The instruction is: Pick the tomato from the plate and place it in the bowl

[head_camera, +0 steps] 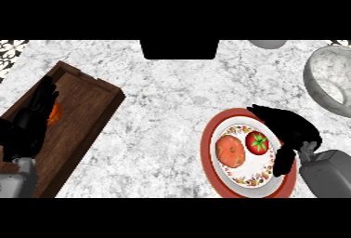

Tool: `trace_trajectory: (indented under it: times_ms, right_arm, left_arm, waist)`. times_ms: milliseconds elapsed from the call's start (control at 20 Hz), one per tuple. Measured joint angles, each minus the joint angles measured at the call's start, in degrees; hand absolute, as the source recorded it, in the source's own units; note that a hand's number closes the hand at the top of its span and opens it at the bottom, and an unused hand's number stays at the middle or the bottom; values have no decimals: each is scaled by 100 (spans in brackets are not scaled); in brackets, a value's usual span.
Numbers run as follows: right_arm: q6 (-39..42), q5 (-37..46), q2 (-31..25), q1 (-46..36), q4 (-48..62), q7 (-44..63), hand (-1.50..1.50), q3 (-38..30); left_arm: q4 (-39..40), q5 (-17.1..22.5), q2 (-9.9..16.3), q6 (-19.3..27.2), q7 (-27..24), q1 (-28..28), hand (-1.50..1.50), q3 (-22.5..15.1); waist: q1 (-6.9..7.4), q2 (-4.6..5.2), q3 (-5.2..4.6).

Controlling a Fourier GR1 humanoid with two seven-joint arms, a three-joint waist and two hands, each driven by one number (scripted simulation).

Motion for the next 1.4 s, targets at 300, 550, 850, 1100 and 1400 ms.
trace_trajectory:
  times_ms: [300, 550, 850, 1100, 1400]
  right_arm:
    - [-97, 548, 285, 309, 14, -220, -150, -110]
    - [-247, 986, 568, 130, 652, -553, -150, -249]
    - [-84, 1109, 807, -149, 1072, -816, 150, -428]
    - [-352, 1336, 965, -356, 1546, -1236, 150, -448]
    - [-671, 1522, 960, -304, 1631, -1749, 150, -508]
  left_arm:
    - [-158, -163, -122, -100, 169, 8, 0, 155]
    - [-146, -349, -271, -131, 233, -110, 0, 204]
    - [-218, -429, -352, -230, 295, -101, 0, 278]
    - [-157, -492, -462, -250, 253, -119, 0, 287]
    - [-299, -559, -497, -262, 366, -108, 0, 333]
  waist:
    - [-2, -2, 0]
    - [5, 2, 0]
    - [4, -23, -32]
    - [1, -47, -62]
    - [0, -60, -62]
